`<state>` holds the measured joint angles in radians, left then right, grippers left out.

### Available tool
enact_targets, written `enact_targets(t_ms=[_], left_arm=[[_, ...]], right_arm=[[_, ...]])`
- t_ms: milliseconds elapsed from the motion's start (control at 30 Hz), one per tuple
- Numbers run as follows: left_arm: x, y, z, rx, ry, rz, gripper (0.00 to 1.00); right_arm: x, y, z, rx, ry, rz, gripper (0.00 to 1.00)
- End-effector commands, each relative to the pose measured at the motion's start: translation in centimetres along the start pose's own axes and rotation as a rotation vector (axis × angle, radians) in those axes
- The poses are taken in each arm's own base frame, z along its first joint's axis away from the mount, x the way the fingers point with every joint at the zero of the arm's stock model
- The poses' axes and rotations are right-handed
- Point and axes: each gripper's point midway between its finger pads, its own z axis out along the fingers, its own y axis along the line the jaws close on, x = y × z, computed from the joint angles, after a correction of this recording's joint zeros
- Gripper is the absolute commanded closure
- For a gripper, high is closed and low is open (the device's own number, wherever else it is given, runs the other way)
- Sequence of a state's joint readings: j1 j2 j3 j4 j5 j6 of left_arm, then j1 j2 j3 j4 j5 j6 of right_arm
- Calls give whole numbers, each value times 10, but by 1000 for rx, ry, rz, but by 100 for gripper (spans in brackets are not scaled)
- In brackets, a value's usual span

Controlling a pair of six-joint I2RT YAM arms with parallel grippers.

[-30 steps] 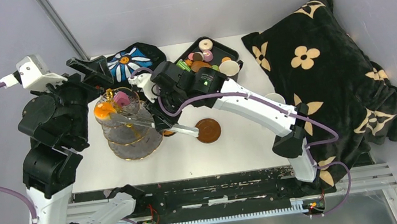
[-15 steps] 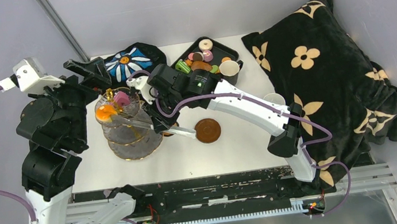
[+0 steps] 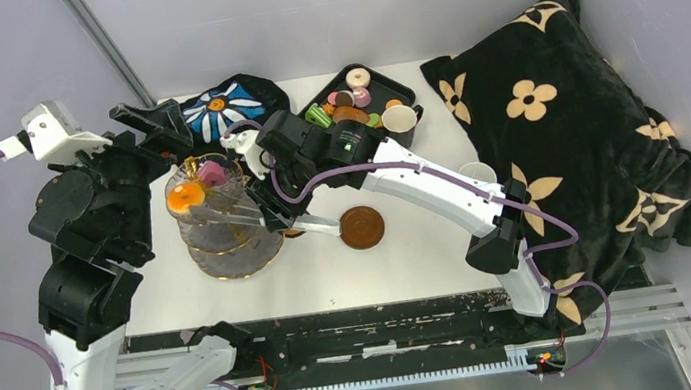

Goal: Serve the afternoon tea

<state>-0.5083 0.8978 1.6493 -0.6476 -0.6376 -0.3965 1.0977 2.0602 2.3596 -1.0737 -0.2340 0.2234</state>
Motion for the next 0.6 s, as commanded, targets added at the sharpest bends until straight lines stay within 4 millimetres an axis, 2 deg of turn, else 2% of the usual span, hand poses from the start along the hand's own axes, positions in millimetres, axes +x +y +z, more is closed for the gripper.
enact_targets(t_ms=[0,400,567], left_arm=[[-13,-2,0,1,-46,-30,1],[-12,-5,2,11,-46,-37,1],[-15,-4,-1,11,-53,-41,1]], right_arm=[[-29,11,-22,-17,-117,-23,53],[-32,12,-31,-12,-136,-31,48],[-36,14,-44,-6,-158,-37,48]])
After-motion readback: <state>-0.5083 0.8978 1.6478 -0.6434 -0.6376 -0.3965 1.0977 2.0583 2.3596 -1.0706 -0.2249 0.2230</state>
